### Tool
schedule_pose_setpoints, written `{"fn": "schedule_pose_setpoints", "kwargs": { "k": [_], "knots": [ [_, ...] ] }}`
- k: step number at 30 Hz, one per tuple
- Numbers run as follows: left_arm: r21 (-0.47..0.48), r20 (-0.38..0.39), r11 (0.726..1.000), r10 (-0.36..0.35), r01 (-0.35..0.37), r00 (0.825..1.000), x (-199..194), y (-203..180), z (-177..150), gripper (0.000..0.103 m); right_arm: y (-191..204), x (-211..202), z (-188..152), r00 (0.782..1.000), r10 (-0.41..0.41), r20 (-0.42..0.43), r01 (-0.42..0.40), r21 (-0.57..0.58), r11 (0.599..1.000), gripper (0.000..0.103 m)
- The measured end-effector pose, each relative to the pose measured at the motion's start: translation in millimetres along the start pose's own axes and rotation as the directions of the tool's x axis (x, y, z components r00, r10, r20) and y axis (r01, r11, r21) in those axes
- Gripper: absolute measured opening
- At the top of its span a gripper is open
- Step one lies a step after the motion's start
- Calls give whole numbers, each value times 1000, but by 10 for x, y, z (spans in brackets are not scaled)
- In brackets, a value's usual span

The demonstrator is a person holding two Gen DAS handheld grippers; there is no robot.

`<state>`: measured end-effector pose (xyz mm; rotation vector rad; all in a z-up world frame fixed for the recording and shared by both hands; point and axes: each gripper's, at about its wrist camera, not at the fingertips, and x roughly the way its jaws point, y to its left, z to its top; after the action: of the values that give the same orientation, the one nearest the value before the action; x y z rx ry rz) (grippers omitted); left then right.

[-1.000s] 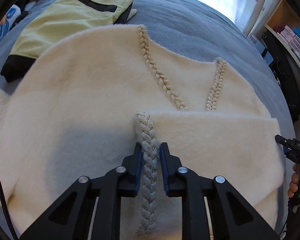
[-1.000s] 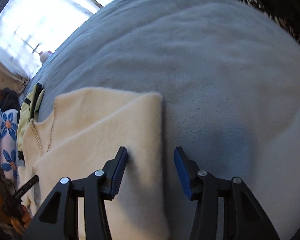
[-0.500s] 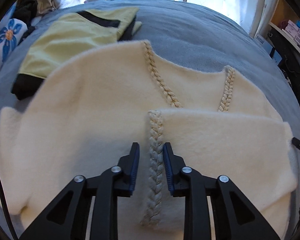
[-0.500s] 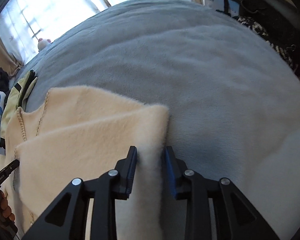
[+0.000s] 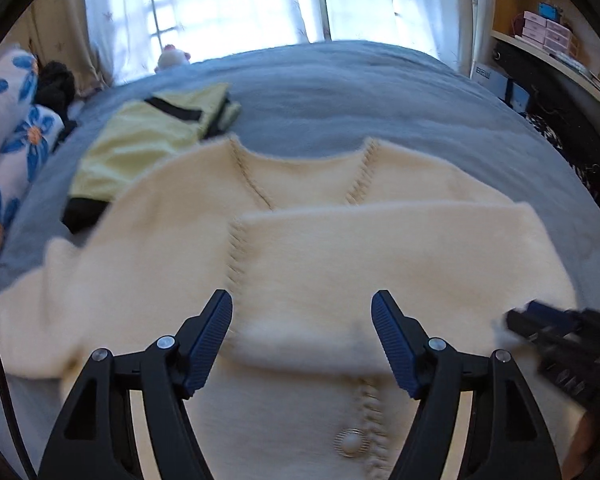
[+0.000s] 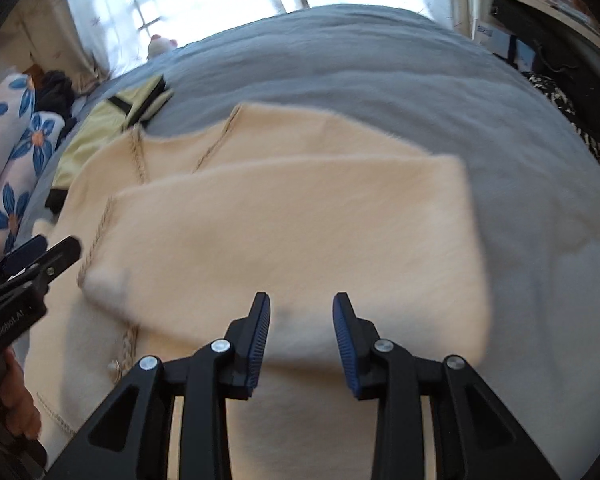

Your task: Fold large clothes

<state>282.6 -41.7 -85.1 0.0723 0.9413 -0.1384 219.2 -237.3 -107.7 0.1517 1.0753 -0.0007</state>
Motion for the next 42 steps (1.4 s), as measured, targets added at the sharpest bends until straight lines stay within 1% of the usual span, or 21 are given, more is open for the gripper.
{"fn": "schedule_pose_setpoints", "kwargs": {
  "k": [1,3,4,5,6,7,8,9,10,12,13,14,15,18,20,22,26,31,34,37,42],
  "knots": [
    [-18,-31,1000,-4,3,1000,90,-9,-48,69,-1,49,-49,1000,-10,-8,10,3,1000,32],
    [-43,-85,999,26,-29,996,279,38,-118,64,-89,47,-107,999,-30,14,30,16,999,29],
    [-51,-117,997,52,-58,992,372,88,-153,63,-168,19,-117,997,-69,24,69,24,997,29],
    [-64,-131,996,58,-67,990,423,145,-178,63,-273,-18,-123,991,-129,39,128,31,991,29],
    [-89,-121,996,19,-30,992,433,219,-200,63,-381,-42,-118,982,-181,53,179,39,983,29],
    [-107,-107,994,-11,-1,994,415,272,-215,63,-495,-56,-123,977,-205,60,202,48,978,28],
    [-108,-100,994,-18,7,995,401,288,-227,61,-634,-74,-138,977,-206,60,202,67,977,25],
    [-102,-98,995,-20,10,995,395,282,-236,61,-734,-86,-151,981,-183,57,178,88,980,11],
    [-96,-95,995,-16,7,995,387,268,-243,61,-832,-107,-174,987,-152,56,144,115,983,7],
    [-84,-91,996,-3,-4,996,382,232,-256,61,-967,-166,-189,994,-92,51,82,169,982,7],
    [-81,-92,997,4,-12,996,381,217,-257,61,-991,-185,-196,996,-80,49,69,189,980,7],
    [-84,-94,996,8,-16,996,382,214,-258,61,-1001,-201,-202,996,-71,44,61,207,977,7],
    [-89,-98,996,8,-16,995,391,203,-246,61,-988,-204,-204,997,-65,41,55,216,975,10],
    [-116,-113,993,-10,-3,994,338,229,-256,61,-929,-272,-230,996,-81,37,71,222,973,11],
    [-127,-116,992,-23,8,993,264,234,-265,61,-862,-312,-261,998,-58,28,50,222,974,11],
    [-121,-114,993,-16,2,993,162,216,-272,61,-785,-331,-285,999,-33,18,28,222,975,11],
    [-108,-93,994,-9,-1,996,-103,186,-312,63,-620,-437,-403,1000,-14,6,13,207,978,11],
    [-108,-65,994,-9,2,998,-501,167,-422,63,-447,-682,-578,1000,6,30,-12,203,979,11],
    [-98,-48,995,15,-20,999,-764,155,-539,63,-367,-850,-677,998,20,52,-31,212,977,11],
    [-98,-39,995,11,-15,999,-1013,161,-657,63,-302,-984,-770,997,39,65,-53,228,972,12],
    [-78,-6,996,35,-35,999,-1407,193,-862,63,-151,-1139,-951,995,79,66,-92,230,969,14]
  ]
}}
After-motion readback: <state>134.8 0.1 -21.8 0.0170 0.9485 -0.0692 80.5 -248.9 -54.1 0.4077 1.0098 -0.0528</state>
